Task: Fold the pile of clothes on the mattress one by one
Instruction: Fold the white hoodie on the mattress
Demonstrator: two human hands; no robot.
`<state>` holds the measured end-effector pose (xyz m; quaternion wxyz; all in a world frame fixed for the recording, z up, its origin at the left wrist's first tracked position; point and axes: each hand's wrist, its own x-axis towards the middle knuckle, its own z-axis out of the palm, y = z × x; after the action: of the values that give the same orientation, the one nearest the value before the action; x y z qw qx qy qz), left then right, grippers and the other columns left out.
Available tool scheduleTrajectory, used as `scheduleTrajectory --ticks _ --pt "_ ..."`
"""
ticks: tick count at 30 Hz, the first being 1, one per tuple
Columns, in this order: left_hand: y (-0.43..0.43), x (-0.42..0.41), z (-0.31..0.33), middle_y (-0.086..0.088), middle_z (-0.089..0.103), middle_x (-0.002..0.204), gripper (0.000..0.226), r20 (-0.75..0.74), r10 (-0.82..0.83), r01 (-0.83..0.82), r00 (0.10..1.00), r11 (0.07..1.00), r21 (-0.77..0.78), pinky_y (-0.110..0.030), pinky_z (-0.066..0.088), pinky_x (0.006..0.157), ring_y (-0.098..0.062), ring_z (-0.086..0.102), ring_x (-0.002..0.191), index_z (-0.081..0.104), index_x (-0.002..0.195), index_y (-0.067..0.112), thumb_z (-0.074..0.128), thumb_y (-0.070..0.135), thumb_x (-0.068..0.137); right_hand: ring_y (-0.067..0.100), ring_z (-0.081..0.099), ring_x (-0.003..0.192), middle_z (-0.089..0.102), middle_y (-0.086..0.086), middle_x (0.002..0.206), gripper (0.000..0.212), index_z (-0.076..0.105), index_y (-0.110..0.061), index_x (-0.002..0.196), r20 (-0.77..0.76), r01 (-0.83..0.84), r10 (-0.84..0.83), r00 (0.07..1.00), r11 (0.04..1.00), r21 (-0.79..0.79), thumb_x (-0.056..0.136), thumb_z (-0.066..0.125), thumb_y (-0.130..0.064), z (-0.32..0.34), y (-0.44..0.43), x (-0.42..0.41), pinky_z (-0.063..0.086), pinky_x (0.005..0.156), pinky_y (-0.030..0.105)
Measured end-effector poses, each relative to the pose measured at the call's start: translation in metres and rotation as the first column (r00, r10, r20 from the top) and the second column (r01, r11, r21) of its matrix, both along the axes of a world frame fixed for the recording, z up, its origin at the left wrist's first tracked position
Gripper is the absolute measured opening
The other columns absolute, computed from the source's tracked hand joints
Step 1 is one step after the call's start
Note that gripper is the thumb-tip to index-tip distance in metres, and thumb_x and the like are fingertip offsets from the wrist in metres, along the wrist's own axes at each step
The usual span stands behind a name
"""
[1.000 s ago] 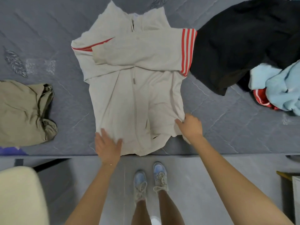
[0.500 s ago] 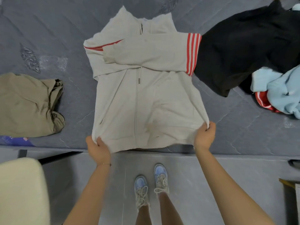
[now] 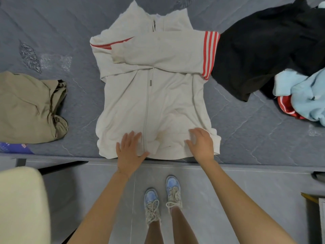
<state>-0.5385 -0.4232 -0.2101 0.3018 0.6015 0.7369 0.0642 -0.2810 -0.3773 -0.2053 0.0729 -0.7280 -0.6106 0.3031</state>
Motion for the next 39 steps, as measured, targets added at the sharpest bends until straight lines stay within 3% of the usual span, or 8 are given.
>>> scheduleTrajectory --ticks 3,6,12,17,23,29,35,39 --pt "-0.001 0.009 -0.011 -0.007 0.025 0.157 0.081 -0.154 -0.102 0.096 0.983 0.994 -0.044 -0.054 0.003 0.116 -0.028 0.015 0.148 0.033 0.148 0.014 0.072 0.040 0.082 0.033 0.039 0.131 0.046 0.017 0.139 0.058 0.045 -0.002 0.134 0.060 0.195 -0.192 0.980 0.979 -0.053 0.091 0.062 -0.037 -0.007 0.003 -0.004 0.032 0.105 0.042" --pt "-0.001 0.018 -0.020 -0.020 0.051 0.139 0.073 -0.273 -0.189 0.229 0.943 0.966 0.120 -0.067 0.033 0.103 -0.041 0.048 0.129 0.051 0.130 0.004 0.085 0.025 0.069 0.029 0.018 0.144 0.024 0.013 0.154 0.071 0.028 -0.006 0.147 0.226 0.246 -0.212 0.951 0.960 -0.134 0.093 0.058 -0.040 -0.014 0.001 0.002 0.012 0.115 0.042" --pt "0.001 0.043 -0.038 -0.022 0.051 0.139 0.075 -0.405 -0.277 0.360 0.871 0.921 0.146 -0.067 0.035 0.097 -0.042 0.051 0.125 0.045 0.131 0.018 0.079 0.041 0.068 0.032 0.052 0.108 0.059 0.013 0.112 0.026 0.059 -0.007 0.115 0.241 0.176 -0.174 0.955 0.984 0.014 0.095 0.055 -0.023 -0.023 -0.002 0.032 0.031 0.098 0.042" --pt "0.007 0.054 -0.042 -0.023 0.058 0.129 0.019 -0.199 -0.137 0.189 0.970 0.943 0.275 -0.068 0.036 0.097 -0.046 0.053 0.121 0.068 0.090 0.009 0.060 0.027 0.088 0.035 0.054 0.087 0.057 0.018 0.089 0.013 0.058 -0.001 0.092 0.048 0.317 -0.320 0.946 0.947 0.060 0.095 0.053 -0.012 -0.023 -0.012 0.047 0.043 0.075 0.044" --pt "-0.007 0.074 -0.025 0.002 0.060 0.131 0.033 0.158 -0.163 0.100 0.974 0.934 0.344 -0.042 0.018 0.115 -0.019 0.045 0.133 0.066 0.091 0.015 0.039 0.033 0.097 0.034 0.056 0.090 0.059 0.015 0.094 0.011 0.068 -0.003 0.093 -0.060 0.523 -0.520 0.852 0.850 0.065 0.090 0.060 -0.010 -0.018 -0.018 0.067 0.046 0.076 0.040" --pt "-0.011 0.070 -0.032 0.000 0.057 0.136 0.041 0.041 -0.240 0.221 0.970 0.939 0.263 -0.051 0.017 0.114 -0.025 0.041 0.136 0.073 0.104 0.022 0.034 0.034 0.096 0.027 0.034 0.130 0.040 0.012 0.140 0.050 0.052 -0.010 0.134 -0.150 0.591 -0.602 0.784 0.799 -0.115 0.090 0.065 -0.029 -0.015 -0.024 0.061 0.033 0.102 0.034" --pt "0.002 0.028 -0.021 -0.020 0.030 0.153 0.046 -0.123 0.087 -0.057 0.989 0.972 0.230 -0.058 0.016 0.113 -0.038 0.022 0.143 0.045 0.143 0.015 0.048 0.017 0.097 0.034 0.039 0.129 0.044 0.019 0.137 0.065 0.039 -0.003 0.140 -0.055 0.612 -0.626 0.778 0.775 -0.156 0.086 0.069 -0.025 -0.011 -0.020 0.064 0.037 0.101 0.044" --pt "0.001 -0.002 -0.020 -0.034 0.014 0.153 0.063 -0.189 0.395 -0.375 0.899 0.917 0.133 -0.056 0.013 0.113 -0.047 0.013 0.143 0.024 0.151 0.008 0.055 0.014 0.096 0.030 0.058 0.104 0.058 0.012 0.108 0.038 0.053 0.004 0.119 -0.160 0.687 -0.742 0.651 0.665 -0.292 0.085 0.065 -0.009 -0.005 -0.009 0.058 0.042 0.076 0.032"
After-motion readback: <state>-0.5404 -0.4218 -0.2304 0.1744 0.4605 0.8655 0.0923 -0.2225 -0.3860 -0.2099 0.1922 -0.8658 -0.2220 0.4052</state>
